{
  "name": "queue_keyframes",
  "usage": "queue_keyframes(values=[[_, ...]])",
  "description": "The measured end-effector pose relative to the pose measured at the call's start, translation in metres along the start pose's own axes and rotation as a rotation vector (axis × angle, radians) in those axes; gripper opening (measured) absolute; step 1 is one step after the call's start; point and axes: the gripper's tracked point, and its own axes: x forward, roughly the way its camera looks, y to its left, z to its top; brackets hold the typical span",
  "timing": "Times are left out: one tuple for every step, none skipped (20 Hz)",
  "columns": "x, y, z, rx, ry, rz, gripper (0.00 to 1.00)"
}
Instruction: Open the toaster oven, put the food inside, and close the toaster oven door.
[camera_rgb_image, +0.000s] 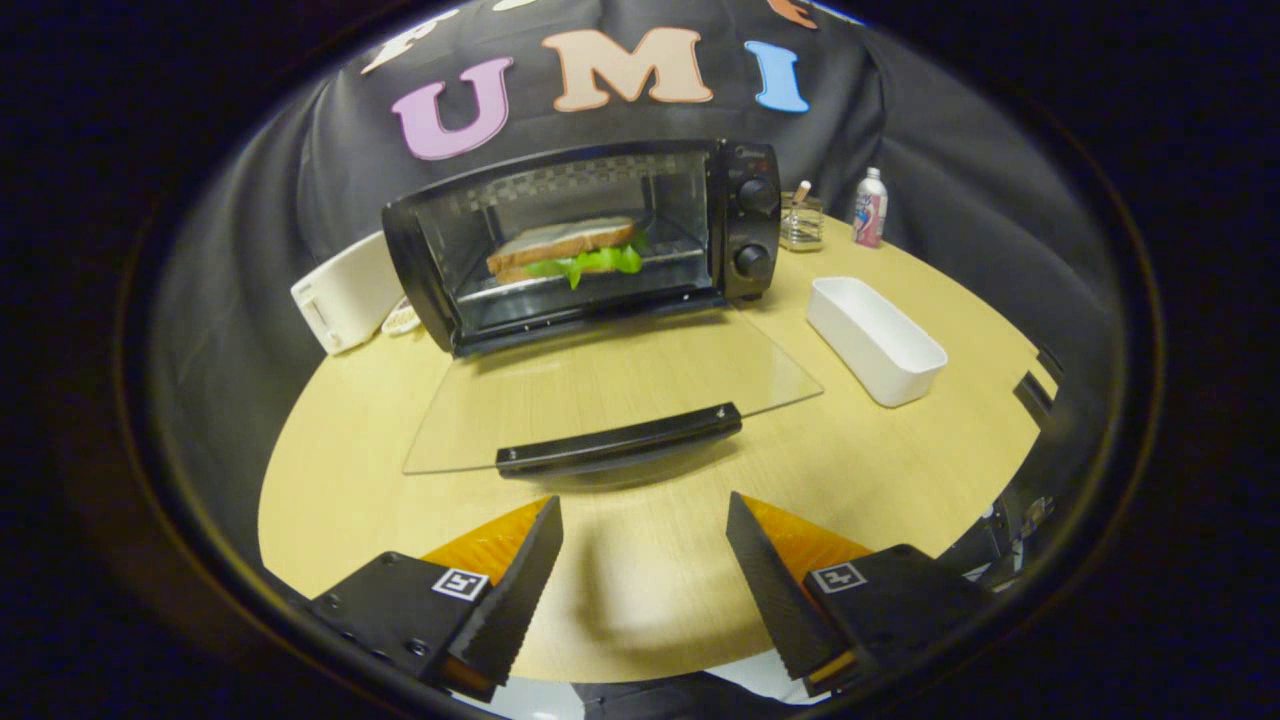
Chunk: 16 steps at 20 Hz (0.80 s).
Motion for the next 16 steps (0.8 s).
queue_keyframes(values=[[0.003,0.000,-0.005,-0.009,0.014,-0.005,1.00],[0.006,-0.001,-0.007,-0.016,0.025,-0.008,1.00],[0.009,0.001,-0.008,-0.019,0.026,-0.006,1.00],[0.012,0.002,-0.005,-0.019,0.023,-0.003,1.00],[0.017,0.003,-0.002,-0.021,0.017,-0.001,1.00],[0.021,0.003,0.003,-0.024,0.012,0.002,1.00],[0.026,0.006,0.002,-0.041,0.023,0.011,1.00],[0.028,0.006,-0.001,-0.073,0.034,0.012,1.00],[0.027,0.008,0.003,-0.090,0.023,0.018,1.00],[0.028,0.009,0.005,-0.111,0.026,0.020,1.00],[0.027,0.008,0.007,-0.127,0.018,0.021,1.00],[0.024,0.009,0.010,-0.140,0.009,0.021,1.00],[0.022,0.008,0.013,-0.147,0.000,0.021,1.00],[0.018,0.010,0.017,-0.151,-0.010,0.024,1.00],[0.015,0.011,0.022,-0.152,-0.018,0.028,1.00],[0.011,0.012,0.029,-0.156,-0.029,0.033,1.00]])
